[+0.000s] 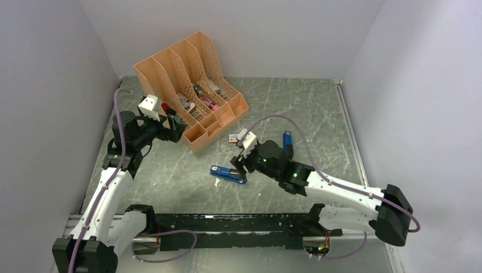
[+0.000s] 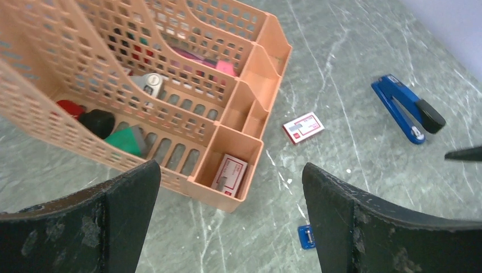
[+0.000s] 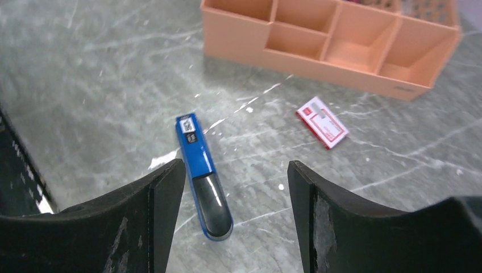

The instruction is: Load the staples into the stapler

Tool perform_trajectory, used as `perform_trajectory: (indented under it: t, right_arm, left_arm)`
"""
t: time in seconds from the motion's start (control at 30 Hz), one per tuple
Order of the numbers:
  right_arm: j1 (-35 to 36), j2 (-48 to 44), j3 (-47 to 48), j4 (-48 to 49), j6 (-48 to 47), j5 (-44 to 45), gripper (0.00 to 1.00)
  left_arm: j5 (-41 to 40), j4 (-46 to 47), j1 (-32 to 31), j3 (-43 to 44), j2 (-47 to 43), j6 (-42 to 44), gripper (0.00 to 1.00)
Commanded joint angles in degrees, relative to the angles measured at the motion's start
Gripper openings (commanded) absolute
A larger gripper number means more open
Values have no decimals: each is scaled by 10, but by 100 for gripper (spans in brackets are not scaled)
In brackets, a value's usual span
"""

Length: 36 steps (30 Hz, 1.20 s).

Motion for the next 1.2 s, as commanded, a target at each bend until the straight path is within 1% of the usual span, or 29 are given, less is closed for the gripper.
perform_trajectory:
  t: [0.0,0.1,0.17,0.3,0.47,0.53,0.6,0.73,0.77,0.83,1.0,1.1,1.17]
  right_arm:
    - [3,-62,-55,117,67,131,71]
    - [2,-90,-82,122,94,175,72]
    - [2,-103,-79,88,130,196,79]
    - [2,-125,-75,19,183,218,84]
    - [-2,-176,-88,-68,229,259,87]
    - [-24,-192,-98,-77,215,234,88]
    - [-68,-205,-105,-86,207,181,90]
    - [-209,-236,-127,-64,203,-11,91]
    - [-240,-242,-134,-55,204,-51,91]
    - [-275,-250,-143,-38,205,-101,91]
    - [-283,-242,-151,-17,210,-120,88]
    - [-283,-232,-148,-21,210,-117,87]
    - [-284,-228,-141,-35,203,-105,86]
  left_arm:
    - [8,-7,-44,37,20,42,99]
    - [12,-25,-80,57,45,77,100]
    - [22,-41,-106,73,63,113,100]
    - [36,-85,-156,111,104,178,99]
    - [97,-168,-208,159,157,322,95]
    - [122,-206,-237,169,171,394,94]
    - [129,-230,-269,173,183,439,97]
    - [155,-293,-328,188,215,513,98]
    - [151,-297,-339,186,223,524,98]
    - [137,-290,-369,177,239,531,98]
    - [101,-273,-433,155,294,557,90]
    - [95,-225,-451,136,317,549,87]
    - [111,-205,-455,137,333,547,85]
